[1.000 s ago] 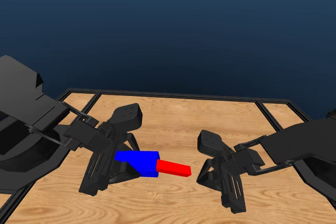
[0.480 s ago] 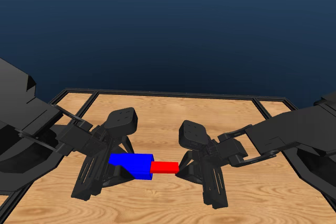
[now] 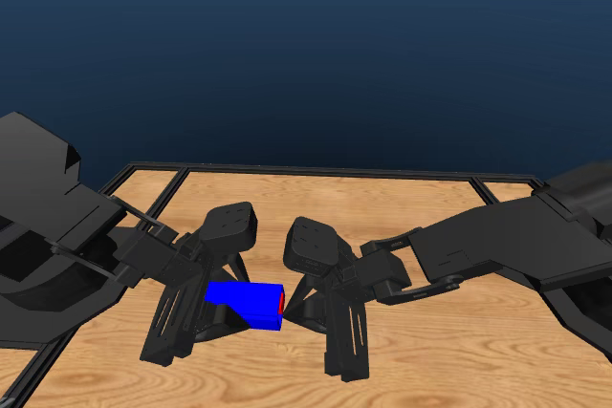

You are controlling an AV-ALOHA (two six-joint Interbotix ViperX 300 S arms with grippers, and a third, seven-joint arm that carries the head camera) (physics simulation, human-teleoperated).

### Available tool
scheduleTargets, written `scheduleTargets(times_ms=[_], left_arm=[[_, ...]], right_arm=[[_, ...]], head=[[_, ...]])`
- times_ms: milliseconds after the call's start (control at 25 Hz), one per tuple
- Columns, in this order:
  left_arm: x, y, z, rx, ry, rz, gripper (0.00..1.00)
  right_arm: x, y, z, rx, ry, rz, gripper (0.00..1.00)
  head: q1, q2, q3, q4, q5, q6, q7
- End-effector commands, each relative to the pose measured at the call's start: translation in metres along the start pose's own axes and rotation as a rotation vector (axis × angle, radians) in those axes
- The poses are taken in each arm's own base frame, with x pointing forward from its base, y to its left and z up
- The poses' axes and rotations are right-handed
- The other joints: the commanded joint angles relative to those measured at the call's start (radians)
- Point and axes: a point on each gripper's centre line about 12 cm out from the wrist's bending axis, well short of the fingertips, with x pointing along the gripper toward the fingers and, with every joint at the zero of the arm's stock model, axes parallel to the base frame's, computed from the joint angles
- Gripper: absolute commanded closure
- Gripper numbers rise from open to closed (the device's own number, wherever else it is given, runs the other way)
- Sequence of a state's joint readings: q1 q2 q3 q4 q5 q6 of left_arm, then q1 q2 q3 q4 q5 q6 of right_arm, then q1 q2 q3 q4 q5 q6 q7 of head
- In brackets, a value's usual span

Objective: Insert peg into socket

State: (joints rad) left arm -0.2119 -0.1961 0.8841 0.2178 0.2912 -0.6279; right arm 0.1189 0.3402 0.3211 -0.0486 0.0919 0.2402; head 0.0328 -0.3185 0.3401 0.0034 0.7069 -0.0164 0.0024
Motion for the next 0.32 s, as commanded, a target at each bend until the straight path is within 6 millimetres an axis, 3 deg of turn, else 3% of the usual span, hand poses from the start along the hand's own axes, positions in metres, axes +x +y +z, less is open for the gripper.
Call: scheduleTargets(times_ms=[40,200,280,320], left_arm=[[-0.009,-0.004,0.02,-0.016,-0.091,-0.04,1.0],[-0.008,-0.004,0.019,-0.022,-0.081,-0.033,1.0],[-0.008,-0.004,0.021,-0.028,-0.104,-0.049,1.0],[-0.01,-0.005,0.025,-0.032,-0.14,-0.074,1.0]], right_arm=[[-0.008,-0.003,0.016,0.009,-0.068,0.006,1.0],[-0.018,-0.013,-0.01,0.063,-0.013,-0.011,1.0],[-0.034,-0.016,-0.018,0.132,-0.059,-0.003,1.0],[-0.044,-0.013,-0.017,0.185,-0.14,0.022,0.89]], head=[[0.003,-0.01,-0.011,0.001,-0.012,0.002,0.001],[0.003,-0.013,-0.01,0.001,-0.013,0.002,0.0],[0.001,-0.017,-0.009,0.001,-0.014,0.001,0.002],[-0.002,-0.019,-0.009,0.0,-0.014,0.001,0.003]])
